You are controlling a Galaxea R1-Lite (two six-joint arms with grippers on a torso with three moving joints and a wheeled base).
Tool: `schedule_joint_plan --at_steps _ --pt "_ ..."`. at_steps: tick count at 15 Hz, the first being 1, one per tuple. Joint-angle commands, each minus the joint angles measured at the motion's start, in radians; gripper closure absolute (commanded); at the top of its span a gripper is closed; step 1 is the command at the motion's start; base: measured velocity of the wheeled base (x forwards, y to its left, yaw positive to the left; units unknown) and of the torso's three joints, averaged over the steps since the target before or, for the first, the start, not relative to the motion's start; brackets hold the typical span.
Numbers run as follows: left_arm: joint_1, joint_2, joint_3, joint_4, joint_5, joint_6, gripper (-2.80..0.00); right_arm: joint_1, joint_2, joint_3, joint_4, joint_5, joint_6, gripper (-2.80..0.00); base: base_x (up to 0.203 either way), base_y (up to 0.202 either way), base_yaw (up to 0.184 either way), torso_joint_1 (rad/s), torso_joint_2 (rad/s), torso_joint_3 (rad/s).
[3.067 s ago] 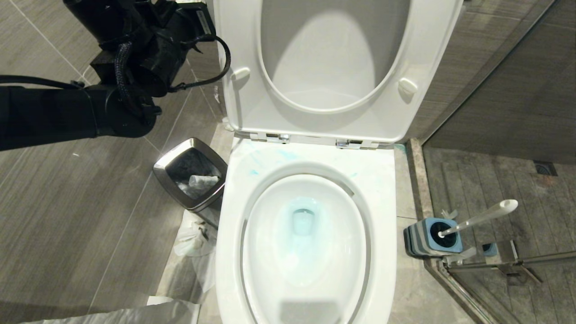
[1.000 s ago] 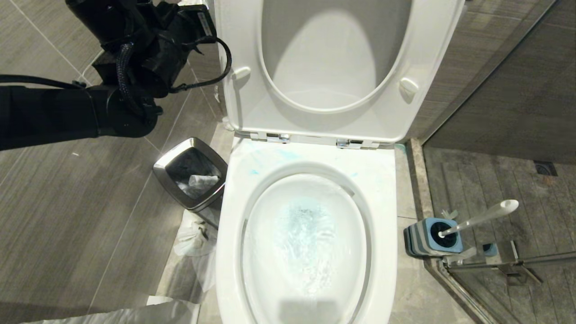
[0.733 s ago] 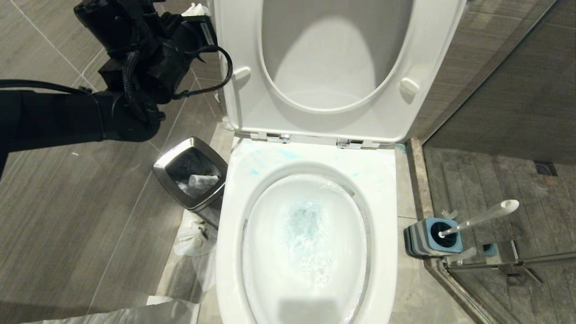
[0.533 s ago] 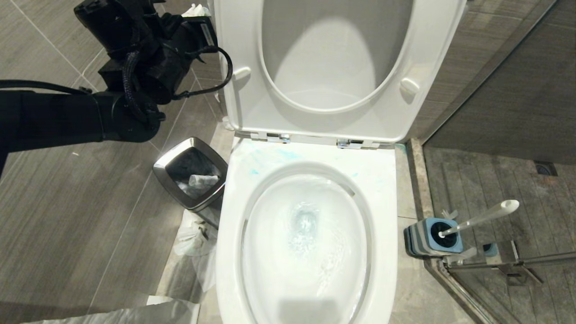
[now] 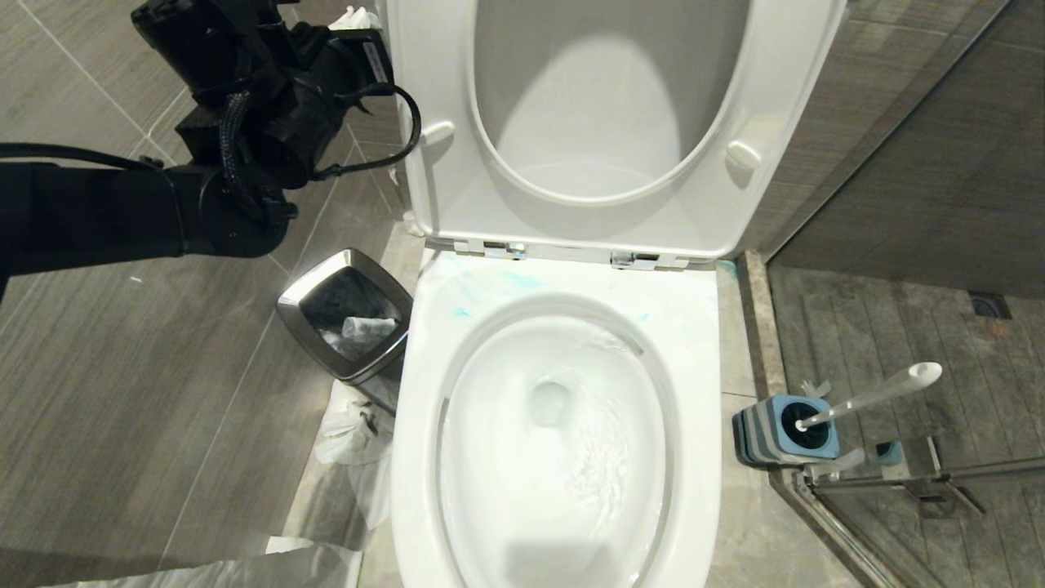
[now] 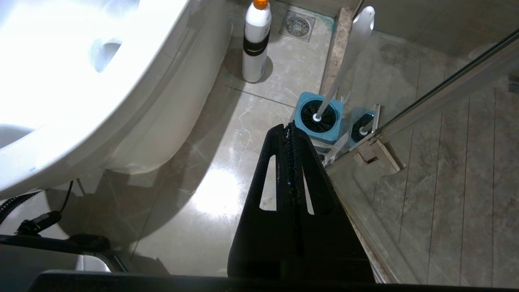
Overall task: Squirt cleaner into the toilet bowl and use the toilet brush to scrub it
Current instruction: Flush the toilet
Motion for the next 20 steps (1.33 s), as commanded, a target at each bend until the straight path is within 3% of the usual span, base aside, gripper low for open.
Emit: schedule_joint_plan --at_steps 1,12,16,20 --pt "-0.006 -0.040 0.000 -0.005 0.005 0.002 0.00 0.000 0.000 0.012 -0.001 0.000 -0.001 0.00 0.000 0.000 0.000 0.000 0.00 0.000" --pt "-0.060 -0.225 0.013 0.010 0.013 0.056 0.00 0.000 0.000 0.012 -0.001 0.000 -0.001 0.00 0.000 0.000 0.000 0.000 0.00 0.000" --pt "-0.063 -0.328 0.093 0.014 0.013 0.082 0.00 0.000 0.000 0.012 -0.001 0.000 -0.001 0.00 0.000 0.000 0.000 0.000 0.00 0.000" --pt "-0.064 -0.472 0.252 0.010 0.006 0.054 0.00 0.000 0.000 0.012 -0.001 0.000 -0.001 0.00 0.000 0.000 0.000 0.000 0.00 0.000"
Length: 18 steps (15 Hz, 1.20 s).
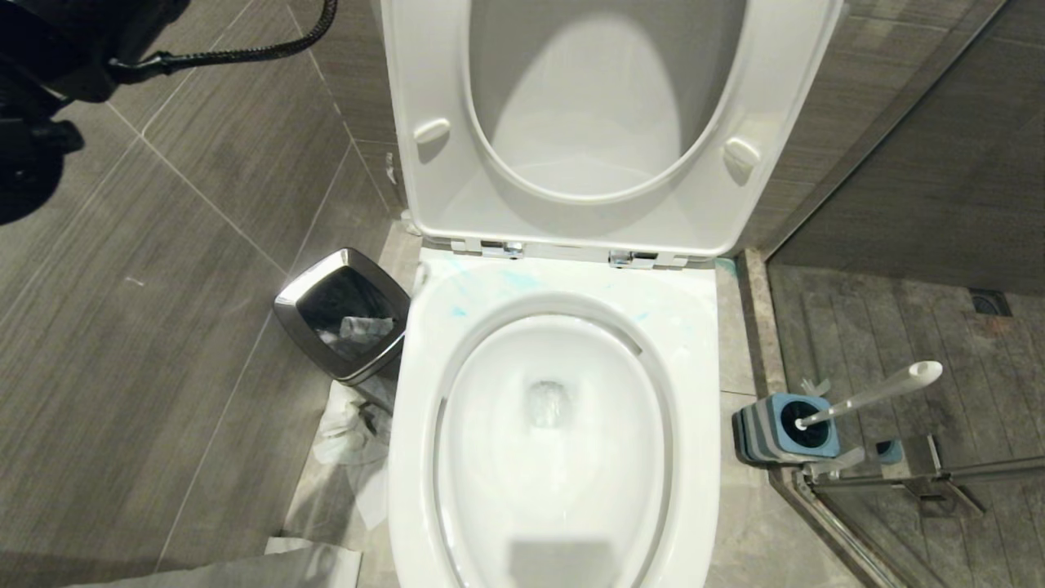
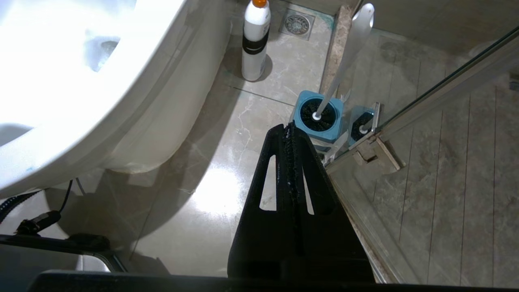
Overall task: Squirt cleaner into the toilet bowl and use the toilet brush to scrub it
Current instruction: Flush the toilet
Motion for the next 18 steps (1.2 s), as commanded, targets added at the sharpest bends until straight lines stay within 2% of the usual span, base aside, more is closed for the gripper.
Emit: schedule_joint_plan --at_steps 1,3,4,8,9,11,15,18 --pt "-0.001 -0.100 0.061 -0.008 0.002 -0.005 0.00 0.000 0.000 0.012 -0.001 0.000 -0.001 0.00 0.000 0.000 0.000 0.000 0.00 0.000" --pt "-0.005 -0.141 0.076 0.023 -0.009 -0.018 0.00 0.000 0.000 0.012 -0.001 0.000 -0.001 0.00 0.000 0.000 0.000 0.000 0.00 0.000" --pt "0.002 -0.165 0.093 0.066 -0.045 -0.061 0.00 0.000 0.000 0.012 -0.001 0.000 -0.001 0.00 0.000 0.000 0.000 0.000 0.00 0.000" --pt "0.081 -0.215 0.097 0.211 -0.416 -0.224 0.00 0.000 0.000 0.012 -0.001 0.000 -0.001 0.00 0.000 0.000 0.000 0.000 0.00 0.000" --pt "0.089 -0.220 0.098 0.222 -0.494 -0.303 0.00 0.000 0.000 0.012 -0.001 0.000 -0.001 0.00 0.000 0.000 0.000 0.000 0.00 0.000" --pt "0.097 -0.226 0.101 0.242 -0.594 -0.398 0.00 0.000 0.000 0.012 -0.001 0.000 -0.001 0.00 0.000 0.000 0.000 0.000 0.00 0.000" --pt "0.109 -0.187 0.101 0.244 -0.798 -0.416 0.00 0.000 0.000 0.012 -0.001 0.000 -0.001 0.00 0.000 0.000 0.000 0.000 0.00 0.000" --pt "0.145 -0.127 0.078 0.214 -0.804 -0.405 0.00 0.000 0.000 0.012 -0.001 0.000 -0.001 0.00 0.000 0.000 0.000 0.000 0.00 0.000"
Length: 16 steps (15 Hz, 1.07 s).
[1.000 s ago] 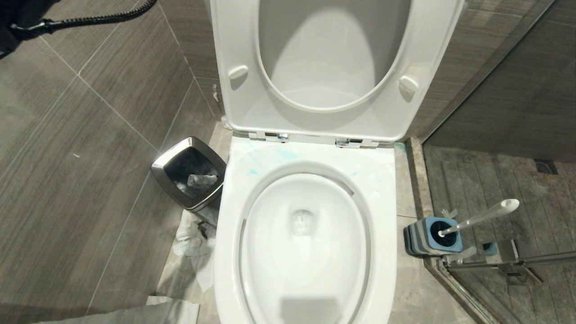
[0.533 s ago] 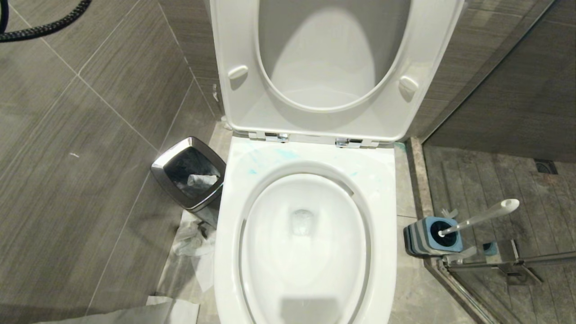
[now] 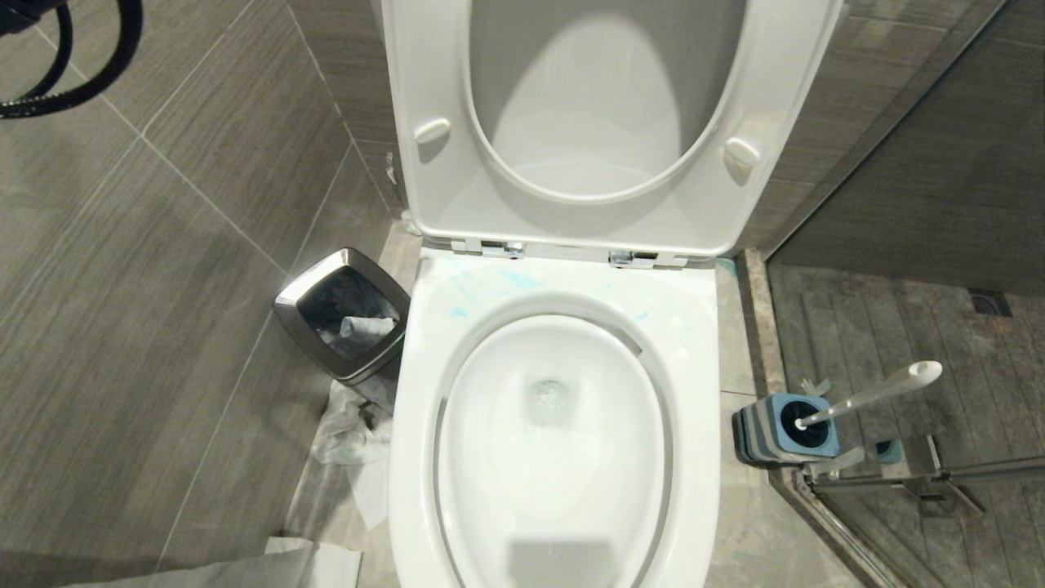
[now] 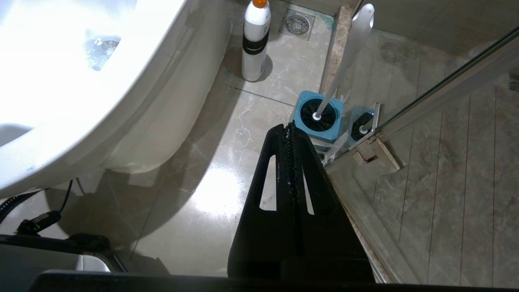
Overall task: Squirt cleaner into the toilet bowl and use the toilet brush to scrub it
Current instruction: Flush the toilet
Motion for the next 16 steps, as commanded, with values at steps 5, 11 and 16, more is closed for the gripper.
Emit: schedule_joint_plan --at_steps 5,11,16 --pt "0.092 0.111 -0.016 -0.061 0.105 0.125 0.00 0.000 -0.001 0.012 -0.001 0.000 -0.001 0.00 0.000 0.000 0.000 0.000 0.00 0.000" --pt "0.090 0.200 -0.150 -0.108 0.262 0.175 0.00 0.000 -0.001 0.012 -0.001 0.000 -0.001 0.00 0.000 0.000 0.000 0.000 0.00 0.000" --pt "0.082 0.325 -0.449 0.005 0.344 0.174 0.00 0.000 -0.001 0.012 -0.001 0.000 -0.001 0.00 0.000 0.000 0.000 0.000 0.00 0.000"
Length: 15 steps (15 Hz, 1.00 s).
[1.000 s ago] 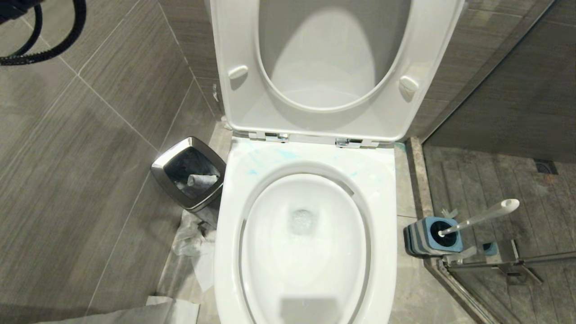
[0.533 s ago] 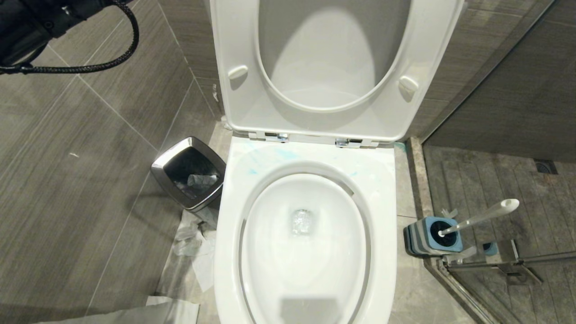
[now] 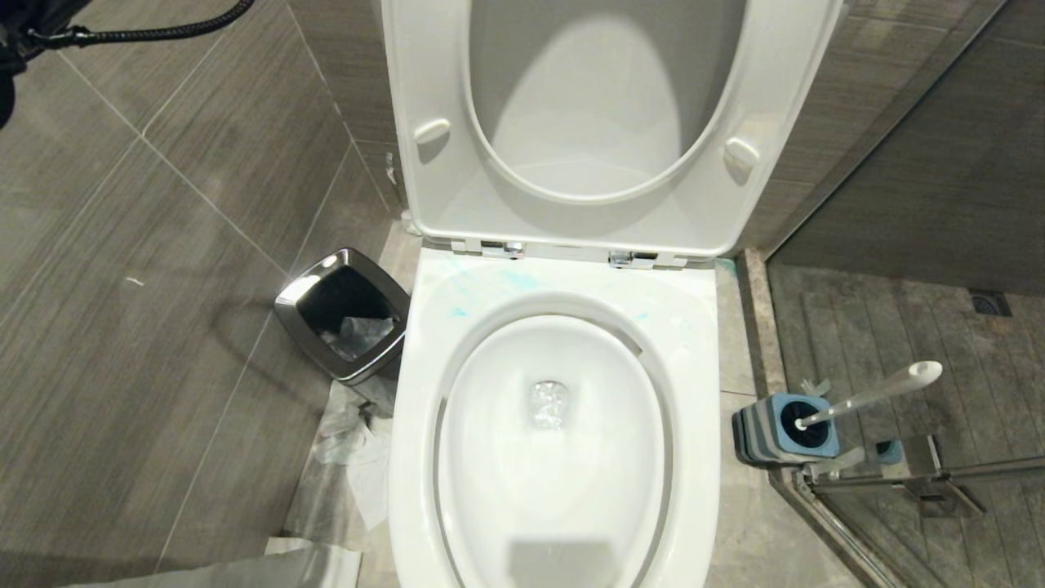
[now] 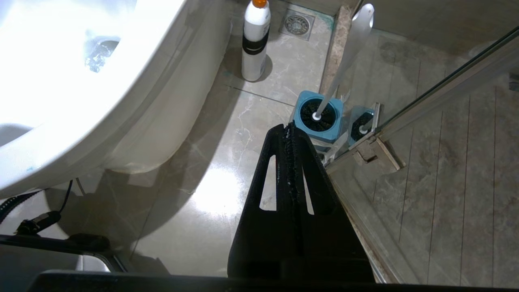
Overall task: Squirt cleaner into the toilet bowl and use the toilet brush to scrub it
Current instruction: Flush the toilet, then close the toilet lid
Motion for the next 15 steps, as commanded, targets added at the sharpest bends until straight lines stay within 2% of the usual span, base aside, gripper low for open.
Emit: schedule_joint_plan --at_steps 1,6,15 --pt "-0.023 0.069 -0.073 0.039 0.010 -0.003 0.00 0.000 -0.001 0.012 0.000 0.000 -0.001 0.00 0.000 0.000 0.000 0.000 0.00 0.000" --pt "-0.077 0.105 -0.066 0.047 -0.012 -0.005 0.00 0.000 -0.001 0.012 0.000 0.000 -0.001 0.00 0.000 0.000 0.000 0.000 0.00 0.000" --pt "-0.101 0.189 -0.066 -0.060 -0.021 0.000 0.00 0.000 -0.001 0.012 0.000 0.000 -0.001 0.00 0.000 0.000 0.000 0.000 0.00 0.000"
